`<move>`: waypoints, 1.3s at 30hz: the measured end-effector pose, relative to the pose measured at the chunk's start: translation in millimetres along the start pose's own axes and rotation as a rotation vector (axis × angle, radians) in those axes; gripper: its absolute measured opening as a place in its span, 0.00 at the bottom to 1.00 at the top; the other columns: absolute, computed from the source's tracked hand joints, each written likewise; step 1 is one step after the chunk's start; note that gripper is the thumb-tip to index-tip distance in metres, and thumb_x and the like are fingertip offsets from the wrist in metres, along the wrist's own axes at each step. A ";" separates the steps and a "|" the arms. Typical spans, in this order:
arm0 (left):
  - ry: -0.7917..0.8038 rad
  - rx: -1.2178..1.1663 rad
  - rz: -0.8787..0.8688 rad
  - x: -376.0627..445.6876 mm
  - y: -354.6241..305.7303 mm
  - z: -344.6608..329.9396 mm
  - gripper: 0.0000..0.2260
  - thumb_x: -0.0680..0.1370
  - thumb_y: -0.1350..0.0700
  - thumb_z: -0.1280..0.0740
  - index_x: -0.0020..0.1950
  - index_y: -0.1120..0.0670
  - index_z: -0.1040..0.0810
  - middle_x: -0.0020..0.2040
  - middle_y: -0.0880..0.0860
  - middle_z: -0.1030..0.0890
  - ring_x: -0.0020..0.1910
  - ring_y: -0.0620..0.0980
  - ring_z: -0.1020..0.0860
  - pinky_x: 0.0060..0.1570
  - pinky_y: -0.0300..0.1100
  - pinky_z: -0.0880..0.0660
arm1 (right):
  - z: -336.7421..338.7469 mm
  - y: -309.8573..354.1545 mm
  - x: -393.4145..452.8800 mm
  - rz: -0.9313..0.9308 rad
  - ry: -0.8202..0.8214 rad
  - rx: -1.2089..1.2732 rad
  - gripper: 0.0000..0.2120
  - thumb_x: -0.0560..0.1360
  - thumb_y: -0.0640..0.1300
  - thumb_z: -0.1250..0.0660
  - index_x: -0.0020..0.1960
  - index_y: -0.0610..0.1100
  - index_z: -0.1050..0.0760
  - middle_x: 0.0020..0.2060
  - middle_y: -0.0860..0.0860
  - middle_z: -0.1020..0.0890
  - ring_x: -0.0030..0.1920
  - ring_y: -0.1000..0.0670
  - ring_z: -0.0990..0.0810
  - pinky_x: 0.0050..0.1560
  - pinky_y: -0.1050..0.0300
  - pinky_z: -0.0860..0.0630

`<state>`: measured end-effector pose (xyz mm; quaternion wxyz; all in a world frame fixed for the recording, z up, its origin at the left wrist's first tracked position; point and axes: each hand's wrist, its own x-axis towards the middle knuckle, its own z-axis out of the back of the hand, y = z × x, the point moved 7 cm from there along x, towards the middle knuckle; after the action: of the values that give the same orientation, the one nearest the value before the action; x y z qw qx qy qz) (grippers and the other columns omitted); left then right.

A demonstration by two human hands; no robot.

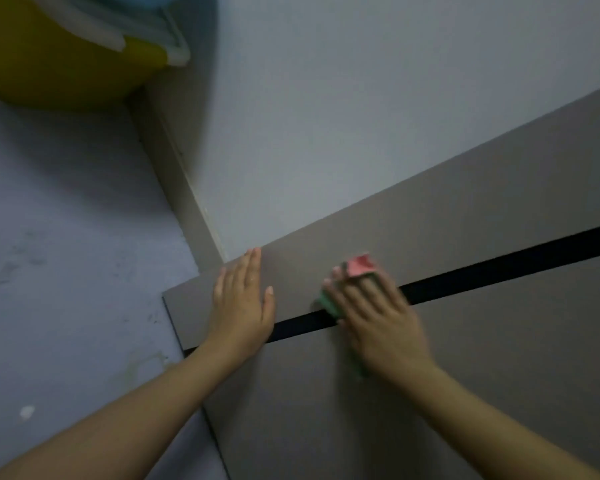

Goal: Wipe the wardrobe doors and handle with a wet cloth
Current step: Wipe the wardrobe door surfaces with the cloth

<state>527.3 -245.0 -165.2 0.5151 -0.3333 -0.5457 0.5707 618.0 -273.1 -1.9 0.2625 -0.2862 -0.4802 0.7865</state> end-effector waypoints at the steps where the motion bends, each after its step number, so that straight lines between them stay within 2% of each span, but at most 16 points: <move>1: 0.015 -0.005 -0.013 0.5 0.6 -1.2 0.33 0.75 0.44 0.58 0.78 0.58 0.48 0.77 0.56 0.42 0.76 0.52 0.44 0.75 0.49 0.54 | 11.3 -25.6 -4.1 -0.065 -0.063 -0.001 0.26 0.77 0.49 0.47 0.74 0.44 0.39 0.72 0.44 0.34 0.74 0.43 0.43 0.75 0.48 0.53; 4: 0.026 -0.027 -0.035 -2.0 5.4 -4.0 0.31 0.76 0.45 0.56 0.78 0.57 0.48 0.77 0.56 0.42 0.76 0.52 0.44 0.75 0.49 0.53 | 34.8 -80.4 8.5 -0.214 -0.117 -0.013 0.26 0.80 0.49 0.50 0.76 0.41 0.41 0.74 0.42 0.40 0.75 0.43 0.46 0.74 0.46 0.53; 7: 0.058 -0.018 0.025 -8.7 27.5 -3.5 0.29 0.78 0.48 0.53 0.78 0.57 0.50 0.78 0.54 0.45 0.76 0.51 0.45 0.75 0.49 0.53 | 27.4 -58.8 44.8 -0.253 -0.088 0.010 0.26 0.81 0.50 0.54 0.77 0.41 0.46 0.76 0.44 0.48 0.76 0.43 0.58 0.75 0.48 0.61; 11: 0.096 -0.013 0.131 -17.5 51.2 -5.2 0.29 0.78 0.49 0.51 0.78 0.57 0.52 0.78 0.54 0.44 0.76 0.52 0.44 0.75 0.52 0.49 | -16.8 46.3 84.4 0.096 0.224 -0.037 0.28 0.81 0.48 0.59 0.73 0.43 0.73 0.71 0.44 0.72 0.68 0.42 0.76 0.66 0.45 0.80; 12: 0.094 -0.020 0.156 -17.0 55.5 -5.7 0.28 0.80 0.51 0.49 0.78 0.57 0.52 0.77 0.56 0.43 0.75 0.53 0.43 0.74 0.53 0.48 | -27.7 73.4 85.2 0.172 0.295 -0.033 0.29 0.81 0.48 0.59 0.71 0.42 0.75 0.69 0.43 0.74 0.67 0.42 0.78 0.63 0.44 0.81; 14: 0.086 -0.036 0.221 -16.4 66.0 -6.1 0.28 0.81 0.54 0.45 0.78 0.58 0.51 0.76 0.58 0.40 0.74 0.55 0.40 0.73 0.54 0.45 | -46.8 116.2 76.5 0.287 0.324 -0.041 0.30 0.81 0.50 0.56 0.73 0.41 0.72 0.70 0.42 0.70 0.67 0.41 0.75 0.61 0.41 0.82; 16: 0.062 -0.034 0.247 -17.6 74.4 -5.9 0.28 0.81 0.56 0.43 0.78 0.59 0.50 0.76 0.59 0.39 0.73 0.58 0.38 0.72 0.54 0.42 | -56.8 131.2 58.4 0.320 0.283 -0.014 0.29 0.78 0.49 0.54 0.77 0.43 0.56 0.75 0.42 0.55 0.75 0.41 0.60 0.68 0.43 0.76; 18: 0.051 -0.027 0.274 -23.8 82.4 -11.4 0.28 0.81 0.56 0.43 0.78 0.60 0.49 0.75 0.60 0.39 0.72 0.60 0.36 0.70 0.54 0.40 | -56.7 126.9 32.6 0.315 0.324 0.051 0.30 0.72 0.46 0.53 0.75 0.45 0.39 0.74 0.45 0.38 0.74 0.44 0.40 0.74 0.46 0.64; 19: 0.053 -0.031 0.296 -24.2 86.0 -12.0 0.28 0.81 0.56 0.43 0.78 0.60 0.49 0.75 0.60 0.39 0.72 0.60 0.37 0.70 0.53 0.40 | -55.5 121.2 21.7 0.346 0.328 0.027 0.32 0.71 0.45 0.54 0.74 0.45 0.39 0.73 0.45 0.37 0.74 0.45 0.40 0.75 0.47 0.63; 22: 0.143 -0.024 0.282 -35.6 88.7 -21.6 0.28 0.80 0.51 0.47 0.78 0.59 0.50 0.77 0.59 0.41 0.73 0.59 0.39 0.70 0.53 0.40 | -42.6 96.6 -9.6 0.263 0.271 0.118 0.33 0.68 0.44 0.51 0.74 0.42 0.38 0.73 0.44 0.39 0.74 0.45 0.43 0.76 0.48 0.62; 25: 0.159 0.077 0.247 -34.8 104.2 -2.9 0.30 0.77 0.49 0.49 0.78 0.58 0.47 0.75 0.60 0.39 0.73 0.59 0.39 0.70 0.54 0.41 | -35.9 90.0 12.4 0.169 0.199 0.119 0.33 0.68 0.45 0.49 0.73 0.41 0.38 0.73 0.42 0.40 0.74 0.44 0.44 0.76 0.48 0.60; 26: 0.154 0.118 0.257 -36.4 113.9 6.4 0.29 0.78 0.50 0.48 0.77 0.59 0.46 0.75 0.61 0.39 0.73 0.59 0.39 0.70 0.54 0.41 | -33.3 93.8 29.2 0.156 0.181 0.099 0.33 0.70 0.46 0.50 0.75 0.41 0.43 0.74 0.42 0.45 0.75 0.44 0.49 0.75 0.47 0.64; 28: 0.151 0.204 0.273 -45.1 132.6 23.2 0.28 0.79 0.51 0.46 0.77 0.59 0.46 0.74 0.63 0.38 0.73 0.60 0.39 0.70 0.54 0.42 | -40.1 113.5 68.5 0.170 0.197 0.046 0.31 0.77 0.47 0.54 0.76 0.40 0.60 0.74 0.42 0.61 0.74 0.43 0.64 0.70 0.45 0.75; 30: 0.180 0.263 0.285 -55.6 147.3 31.3 0.28 0.79 0.49 0.48 0.77 0.59 0.46 0.74 0.64 0.38 0.73 0.61 0.40 0.70 0.55 0.42 | -48.1 140.7 105.1 0.209 0.254 0.013 0.31 0.80 0.49 0.55 0.72 0.40 0.72 0.70 0.43 0.71 0.72 0.42 0.72 0.67 0.43 0.78; 35: 0.227 0.238 0.268 -47.2 150.9 30.6 0.28 0.78 0.49 0.49 0.77 0.59 0.44 0.72 0.62 0.35 0.70 0.61 0.36 0.69 0.54 0.39 | -54.2 166.0 94.4 0.291 0.337 0.055 0.34 0.81 0.51 0.53 0.73 0.39 0.72 0.71 0.42 0.69 0.71 0.41 0.72 0.67 0.43 0.75; 39: 0.213 0.115 0.263 -25.0 133.5 25.6 0.24 0.82 0.53 0.45 0.77 0.59 0.44 0.71 0.59 0.33 0.69 0.58 0.34 0.66 0.51 0.35 | -53.0 163.6 52.1 0.427 0.452 0.079 0.34 0.80 0.50 0.52 0.74 0.40 0.71 0.72 0.43 0.69 0.70 0.42 0.73 0.64 0.45 0.80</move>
<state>479.5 -259.2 -294.0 0.5092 -0.4304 -0.4064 0.6247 596.3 -270.9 -180.3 0.2024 -0.5376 -0.3078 0.7585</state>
